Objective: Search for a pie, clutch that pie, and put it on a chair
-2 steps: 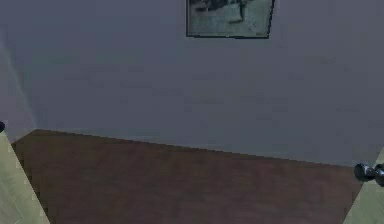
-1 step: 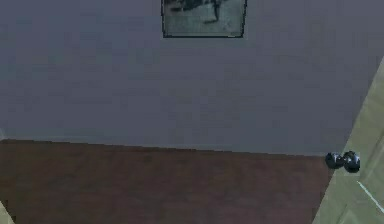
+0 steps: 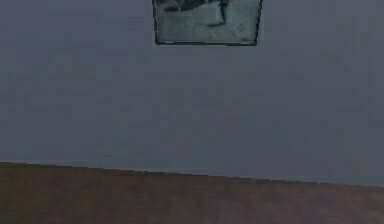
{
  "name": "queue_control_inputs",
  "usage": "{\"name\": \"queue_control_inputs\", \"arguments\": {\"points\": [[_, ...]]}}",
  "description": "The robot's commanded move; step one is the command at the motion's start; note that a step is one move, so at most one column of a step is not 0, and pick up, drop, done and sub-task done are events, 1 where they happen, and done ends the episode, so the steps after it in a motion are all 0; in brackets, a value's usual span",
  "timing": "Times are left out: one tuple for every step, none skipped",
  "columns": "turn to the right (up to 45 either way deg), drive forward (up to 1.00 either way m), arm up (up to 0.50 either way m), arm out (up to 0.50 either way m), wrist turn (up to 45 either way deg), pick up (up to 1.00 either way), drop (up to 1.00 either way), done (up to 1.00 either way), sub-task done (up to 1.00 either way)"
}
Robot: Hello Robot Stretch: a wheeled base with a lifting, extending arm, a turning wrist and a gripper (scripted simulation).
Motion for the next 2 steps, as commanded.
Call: {"name": "queue_control_inputs", "arguments": {"points": [[24.0, 0.0, 0.0, 0.0, 0.0, 0.0, 0.0, 0.0, 0.0], [0.0, 0.9, 0.0, 0.0, 0.0, 0.0, 0.0, 0.0, 0.0]]}}
